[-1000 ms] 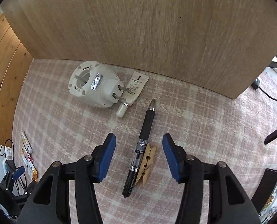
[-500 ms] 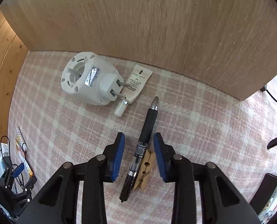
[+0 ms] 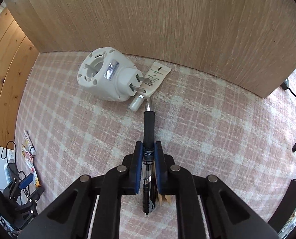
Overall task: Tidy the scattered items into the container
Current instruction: 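Grasp the black pen with the right gripper while the left grasps a sachet, then carry the pen and sachet to the black tray and release both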
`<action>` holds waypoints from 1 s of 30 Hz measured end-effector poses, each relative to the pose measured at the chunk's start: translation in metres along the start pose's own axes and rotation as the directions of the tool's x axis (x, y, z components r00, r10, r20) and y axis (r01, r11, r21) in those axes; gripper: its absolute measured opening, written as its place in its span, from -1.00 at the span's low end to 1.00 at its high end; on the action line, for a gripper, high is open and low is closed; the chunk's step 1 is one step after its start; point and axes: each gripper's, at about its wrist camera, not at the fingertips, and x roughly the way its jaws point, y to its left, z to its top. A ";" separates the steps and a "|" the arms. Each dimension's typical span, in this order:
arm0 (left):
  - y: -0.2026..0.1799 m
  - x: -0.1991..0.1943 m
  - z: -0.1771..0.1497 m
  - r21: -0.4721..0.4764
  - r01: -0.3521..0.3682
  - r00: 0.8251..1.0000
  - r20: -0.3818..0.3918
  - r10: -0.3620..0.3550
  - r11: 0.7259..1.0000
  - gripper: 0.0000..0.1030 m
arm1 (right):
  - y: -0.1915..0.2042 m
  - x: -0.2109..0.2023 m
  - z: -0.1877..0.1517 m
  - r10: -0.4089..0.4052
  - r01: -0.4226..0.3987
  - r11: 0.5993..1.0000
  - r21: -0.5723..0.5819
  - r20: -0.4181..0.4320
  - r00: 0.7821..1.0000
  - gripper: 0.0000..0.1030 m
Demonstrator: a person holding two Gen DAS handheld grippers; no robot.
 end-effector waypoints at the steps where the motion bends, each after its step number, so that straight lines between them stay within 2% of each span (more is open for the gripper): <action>1: -0.001 -0.001 -0.002 0.001 0.004 1.000 -0.001 -0.004 1.000 -0.21 | 0.002 -0.002 -0.003 0.009 -0.009 1.000 -0.002 0.006 1.000 -0.78; 6: -0.004 -0.007 -0.013 -0.022 0.014 1.000 0.008 -0.014 1.000 -0.31 | 0.006 -0.020 -0.017 0.072 -0.073 0.997 0.019 0.046 0.996 -0.78; 7: -0.005 -0.009 -0.015 -0.028 0.016 1.000 0.013 -0.016 0.999 -0.42 | 0.007 -0.024 -0.020 0.078 -0.079 0.997 0.022 0.054 0.995 -0.78; 8: -0.005 -0.011 -0.017 -0.033 0.021 1.000 0.015 -0.021 0.999 -0.72 | 0.008 -0.026 -0.023 0.085 -0.087 0.996 0.026 0.059 0.995 -0.78; 11: -0.004 -0.016 -0.020 -0.054 0.013 1.000 0.025 -0.011 0.998 -0.74 | 0.010 -0.032 -0.030 0.111 -0.113 0.993 0.029 0.059 0.992 -0.78; 14: 0.012 -0.013 -0.006 -0.076 0.013 1.000 0.026 -0.011 0.997 -0.74 | 0.014 -0.038 -0.036 0.114 -0.115 0.993 0.025 0.067 0.991 -0.78; 19: 0.015 -0.031 0.000 -0.080 0.016 0.998 0.058 -0.012 0.997 -0.74 | 0.018 -0.057 -0.045 0.142 -0.145 0.989 0.024 0.096 0.985 -0.78; 21: 0.009 -0.042 0.003 -0.063 0.022 0.997 0.076 -0.017 0.998 -0.74 | 0.006 -0.066 -0.036 0.153 -0.156 0.987 0.023 0.110 0.982 -0.78; 23: 0.001 -0.053 0.005 -0.041 0.028 0.996 0.090 -0.024 0.999 -0.74 | 0.001 -0.078 -0.040 0.164 -0.168 0.985 0.024 0.125 0.979 -0.78; 24: -0.004 -0.057 0.008 -0.028 0.027 0.995 0.099 -0.024 0.999 -0.74 | 0.012 -0.085 -0.046 0.166 -0.171 0.985 0.026 0.135 0.977 -0.78; 27: -0.026 -0.064 0.020 0.014 0.043 0.991 0.125 -0.044 0.999 -0.74 | -0.005 -0.105 -0.044 0.172 -0.180 0.983 0.035 0.162 0.972 -0.78; 30: -0.047 -0.074 0.028 0.044 0.076 0.986 0.143 -0.082 0.996 -0.74 | -0.023 -0.120 -0.056 0.191 -0.205 0.977 0.059 0.187 0.964 -0.78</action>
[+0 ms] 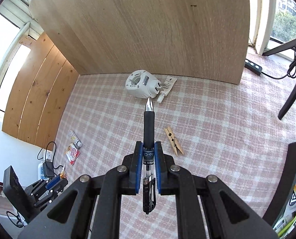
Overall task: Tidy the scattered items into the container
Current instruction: 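Carry the pen and sachet to the black tray and release both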
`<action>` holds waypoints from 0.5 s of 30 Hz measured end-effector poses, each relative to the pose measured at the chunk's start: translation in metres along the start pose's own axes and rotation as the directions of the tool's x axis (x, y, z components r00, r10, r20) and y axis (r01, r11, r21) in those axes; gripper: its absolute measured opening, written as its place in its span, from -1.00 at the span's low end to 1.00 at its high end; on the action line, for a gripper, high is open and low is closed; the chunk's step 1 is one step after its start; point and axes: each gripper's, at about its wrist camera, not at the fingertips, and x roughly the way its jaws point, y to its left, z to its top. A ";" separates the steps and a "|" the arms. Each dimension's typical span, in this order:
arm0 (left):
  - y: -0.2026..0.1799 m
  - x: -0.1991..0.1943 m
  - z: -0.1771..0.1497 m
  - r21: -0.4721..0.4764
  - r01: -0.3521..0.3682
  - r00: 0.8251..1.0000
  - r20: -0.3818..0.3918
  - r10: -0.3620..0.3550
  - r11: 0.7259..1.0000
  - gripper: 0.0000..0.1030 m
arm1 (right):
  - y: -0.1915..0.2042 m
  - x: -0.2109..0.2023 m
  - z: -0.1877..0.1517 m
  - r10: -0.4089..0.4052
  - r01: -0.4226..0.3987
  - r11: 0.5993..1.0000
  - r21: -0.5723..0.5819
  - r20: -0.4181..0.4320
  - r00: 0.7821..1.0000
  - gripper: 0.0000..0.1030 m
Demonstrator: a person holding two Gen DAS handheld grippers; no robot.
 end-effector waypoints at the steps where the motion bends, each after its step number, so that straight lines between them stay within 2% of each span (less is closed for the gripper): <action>1: -0.010 -0.003 0.003 0.013 0.016 1.000 0.007 -0.016 1.000 -0.74 | -0.006 -0.008 -0.003 0.003 -0.004 1.000 0.010 0.012 1.000 -0.78; 5: -0.057 -0.004 0.015 0.093 0.082 0.996 0.014 -0.083 0.992 -0.74 | -0.039 -0.034 -0.020 0.001 -0.004 0.998 0.067 0.056 0.998 -0.78; 8: -0.102 -0.004 0.023 0.168 0.147 0.989 0.006 -0.151 0.975 -0.74 | -0.069 -0.067 -0.042 -0.016 0.005 0.993 0.115 0.097 0.995 -0.78; 11: -0.152 -0.002 0.031 0.250 0.205 0.978 -0.006 -0.210 0.946 -0.74 | -0.103 -0.102 -0.065 -0.065 0.041 0.984 0.172 0.136 0.989 -0.78; 15: -0.219 0.002 0.037 0.351 0.283 0.957 -0.041 -0.287 0.893 -0.74 | -0.153 -0.152 -0.101 -0.156 0.101 0.957 0.272 0.186 0.970 -0.78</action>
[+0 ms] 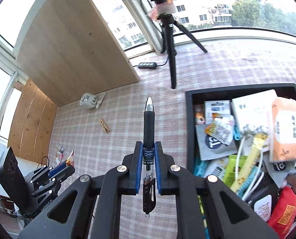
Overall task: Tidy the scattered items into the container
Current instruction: 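Carry the pen and sachet to the black tray and release both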
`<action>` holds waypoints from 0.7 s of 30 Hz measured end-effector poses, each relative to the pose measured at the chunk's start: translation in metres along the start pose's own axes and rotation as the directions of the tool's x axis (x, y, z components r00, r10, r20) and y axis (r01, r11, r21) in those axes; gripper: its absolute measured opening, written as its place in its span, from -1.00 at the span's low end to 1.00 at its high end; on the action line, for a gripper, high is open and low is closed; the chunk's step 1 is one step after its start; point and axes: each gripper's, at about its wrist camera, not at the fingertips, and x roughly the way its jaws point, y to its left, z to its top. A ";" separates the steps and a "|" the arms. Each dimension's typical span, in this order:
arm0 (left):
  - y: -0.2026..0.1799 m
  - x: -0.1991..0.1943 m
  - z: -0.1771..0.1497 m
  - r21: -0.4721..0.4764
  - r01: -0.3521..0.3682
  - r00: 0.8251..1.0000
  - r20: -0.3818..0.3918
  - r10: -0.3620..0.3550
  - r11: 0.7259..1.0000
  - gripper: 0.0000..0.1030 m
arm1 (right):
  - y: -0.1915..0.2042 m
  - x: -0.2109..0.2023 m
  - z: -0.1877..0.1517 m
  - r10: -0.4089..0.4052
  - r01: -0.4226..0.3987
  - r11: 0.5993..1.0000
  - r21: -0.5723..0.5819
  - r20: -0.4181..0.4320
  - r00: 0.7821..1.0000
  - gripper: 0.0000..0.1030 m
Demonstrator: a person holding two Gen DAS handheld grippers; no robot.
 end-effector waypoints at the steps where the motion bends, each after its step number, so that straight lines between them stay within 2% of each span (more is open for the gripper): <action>1: -0.015 0.007 0.007 0.030 0.020 1.000 -0.005 -0.020 0.999 -0.74 | -0.016 -0.011 -0.004 -0.025 0.024 0.999 0.024 0.019 1.000 -0.78; 6: -0.081 0.037 0.041 0.144 0.085 0.996 -0.014 -0.083 0.986 -0.74 | -0.085 -0.055 -0.030 -0.129 0.119 0.983 0.138 0.068 0.989 -0.78; 10: -0.125 0.061 0.060 0.215 0.116 0.993 -0.020 -0.115 0.970 -0.74 | -0.124 -0.070 -0.047 -0.168 0.149 0.965 0.217 0.071 0.983 -0.78; 14: -0.155 0.080 0.071 0.262 0.125 0.992 -0.032 -0.120 0.957 -0.74 | -0.146 -0.077 -0.058 -0.189 0.163 0.950 0.266 0.076 0.979 -0.78; 18: -0.178 0.091 0.078 0.302 0.117 0.993 -0.021 -0.116 0.946 -0.70 | -0.153 -0.079 -0.061 -0.217 0.186 0.946 0.265 0.092 0.972 -0.77; 19: -0.183 0.095 0.080 0.307 0.112 0.994 -0.025 -0.110 0.945 -0.62 | -0.154 -0.081 -0.062 -0.223 0.189 0.946 0.265 0.104 0.969 -0.72; 20: -0.186 0.098 0.083 0.303 0.098 0.995 -0.034 -0.092 0.948 -0.29 | -0.156 -0.083 -0.062 -0.239 0.202 0.939 0.278 0.108 0.965 -0.65; 21: -0.187 0.098 0.086 0.291 0.092 0.996 -0.033 -0.087 0.952 -0.13 | -0.158 -0.086 -0.062 -0.248 0.205 0.933 0.295 0.119 0.961 -0.49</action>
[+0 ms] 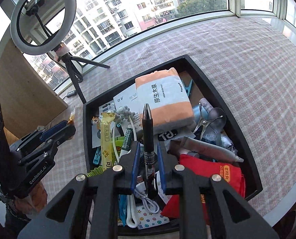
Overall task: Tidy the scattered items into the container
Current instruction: 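Carry the pen and sachet to the black tray and release both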
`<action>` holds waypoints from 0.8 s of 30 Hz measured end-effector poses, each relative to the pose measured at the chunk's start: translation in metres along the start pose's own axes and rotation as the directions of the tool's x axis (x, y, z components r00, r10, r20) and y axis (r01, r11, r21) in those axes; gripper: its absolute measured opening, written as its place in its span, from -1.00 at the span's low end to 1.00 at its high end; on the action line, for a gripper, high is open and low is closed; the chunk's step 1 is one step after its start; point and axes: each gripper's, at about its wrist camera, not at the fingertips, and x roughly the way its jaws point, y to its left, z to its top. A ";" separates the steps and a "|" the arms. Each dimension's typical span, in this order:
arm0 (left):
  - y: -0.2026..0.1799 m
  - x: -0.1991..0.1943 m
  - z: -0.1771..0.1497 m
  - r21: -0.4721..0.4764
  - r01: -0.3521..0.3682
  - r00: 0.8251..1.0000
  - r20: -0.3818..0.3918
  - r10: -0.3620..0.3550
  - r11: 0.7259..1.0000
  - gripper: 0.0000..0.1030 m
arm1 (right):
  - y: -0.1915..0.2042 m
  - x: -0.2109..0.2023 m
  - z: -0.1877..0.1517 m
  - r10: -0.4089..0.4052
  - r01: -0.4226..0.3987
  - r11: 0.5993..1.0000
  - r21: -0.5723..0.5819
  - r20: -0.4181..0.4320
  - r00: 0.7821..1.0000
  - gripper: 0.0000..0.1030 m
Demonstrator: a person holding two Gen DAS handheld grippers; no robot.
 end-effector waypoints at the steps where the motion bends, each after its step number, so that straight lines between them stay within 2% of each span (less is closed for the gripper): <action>1: 0.001 -0.003 0.001 -0.013 0.003 1.000 0.020 -0.003 1.000 -0.07 | -0.002 -0.003 0.001 0.008 -0.009 1.000 0.012 0.018 1.000 -0.38; 5: 0.006 -0.014 0.001 -0.016 0.002 0.999 0.038 -0.002 1.000 -0.09 | -0.004 -0.012 0.005 0.007 -0.008 1.000 0.020 0.051 0.999 -0.34; 8: 0.016 -0.022 -0.006 -0.029 -0.024 0.999 0.044 0.026 0.999 -0.09 | 0.004 -0.012 0.007 0.016 -0.016 1.000 0.001 0.052 0.999 -0.27; 15: 0.072 -0.047 -0.036 -0.145 -0.081 0.996 0.032 0.086 0.986 -0.08 | 0.051 0.004 0.011 0.055 -0.053 0.994 -0.091 0.019 0.998 -0.26; 20: 0.128 -0.073 -0.073 -0.266 -0.151 0.987 0.014 0.160 0.952 -0.08 | 0.103 0.024 0.011 0.093 -0.095 0.977 -0.193 -0.020 0.995 -0.26; 24: 0.178 -0.096 -0.110 -0.368 -0.233 0.970 -0.020 0.243 0.900 -0.08 | 0.150 0.044 0.007 0.123 -0.137 0.949 -0.285 -0.066 0.990 -0.26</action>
